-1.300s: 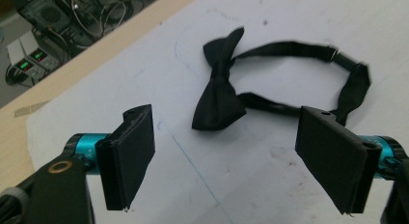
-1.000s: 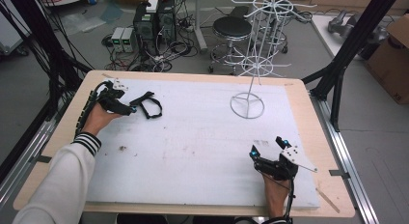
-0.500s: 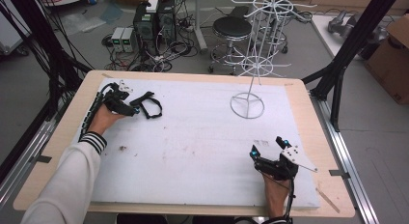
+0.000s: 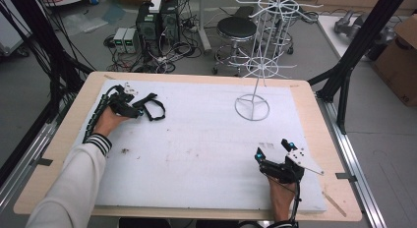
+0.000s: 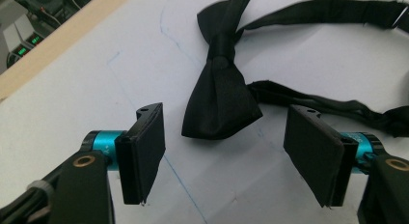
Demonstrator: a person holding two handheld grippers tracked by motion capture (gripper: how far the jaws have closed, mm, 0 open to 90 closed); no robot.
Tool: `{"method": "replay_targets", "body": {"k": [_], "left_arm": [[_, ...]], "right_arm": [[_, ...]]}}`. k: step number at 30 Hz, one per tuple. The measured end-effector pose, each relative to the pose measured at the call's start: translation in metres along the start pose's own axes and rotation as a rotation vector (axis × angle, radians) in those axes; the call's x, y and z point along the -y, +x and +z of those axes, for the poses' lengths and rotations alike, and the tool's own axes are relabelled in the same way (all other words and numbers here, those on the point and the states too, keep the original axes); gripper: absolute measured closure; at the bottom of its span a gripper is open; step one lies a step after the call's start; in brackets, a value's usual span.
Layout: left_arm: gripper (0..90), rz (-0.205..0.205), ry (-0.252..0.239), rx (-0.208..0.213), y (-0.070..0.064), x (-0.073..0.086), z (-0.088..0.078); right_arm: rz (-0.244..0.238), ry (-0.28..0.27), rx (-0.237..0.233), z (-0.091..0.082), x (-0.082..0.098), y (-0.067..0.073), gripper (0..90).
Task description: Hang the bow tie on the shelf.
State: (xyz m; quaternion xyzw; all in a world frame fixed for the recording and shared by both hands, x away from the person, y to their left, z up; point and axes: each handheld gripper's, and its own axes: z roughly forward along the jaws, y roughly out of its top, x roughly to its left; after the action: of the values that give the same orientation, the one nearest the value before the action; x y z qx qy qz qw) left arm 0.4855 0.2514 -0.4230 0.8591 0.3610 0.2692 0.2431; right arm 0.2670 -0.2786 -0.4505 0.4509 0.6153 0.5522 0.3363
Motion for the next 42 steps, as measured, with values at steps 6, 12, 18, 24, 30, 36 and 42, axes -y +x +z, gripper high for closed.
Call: {"method": "replay_targets", "body": {"k": [6,12,18,24,30,36,42], "left_arm": [[33.5,0.038,0.002,-0.002,-0.006,-0.012,0.004],[32.7,0.030,0.026,-0.003,-0.004,-0.009,0.005],[44.1,0.038,0.037,0.009,-0.002,-0.007,0.007],[62.3,0.072,0.035,-0.012,-0.007,-0.009,0.009],[75.5,0.073,0.041,-0.018,-0.009,-0.010,0.009],[86.7,0.060,0.036,-0.035,-0.008,-0.011,0.003],[87.1,0.029,0.011,-0.054,-0.007,-0.011,-0.003]], "right_arm": [[0.007,0.001,0.000,0.000,0.000,0.000,1.5],[0.002,-0.003,-0.002,0.000,0.000,-0.001,1.4],[0.005,-0.001,-0.002,0.000,0.000,-0.001,1.4],[0.008,0.002,-0.003,0.000,0.000,-0.001,1.4],[0.009,0.002,-0.003,0.000,0.000,-0.001,1.4],[0.007,0.000,-0.004,0.000,0.000,-0.001,1.4],[0.008,0.001,-0.005,0.000,0.000,-0.001,1.4]]}}
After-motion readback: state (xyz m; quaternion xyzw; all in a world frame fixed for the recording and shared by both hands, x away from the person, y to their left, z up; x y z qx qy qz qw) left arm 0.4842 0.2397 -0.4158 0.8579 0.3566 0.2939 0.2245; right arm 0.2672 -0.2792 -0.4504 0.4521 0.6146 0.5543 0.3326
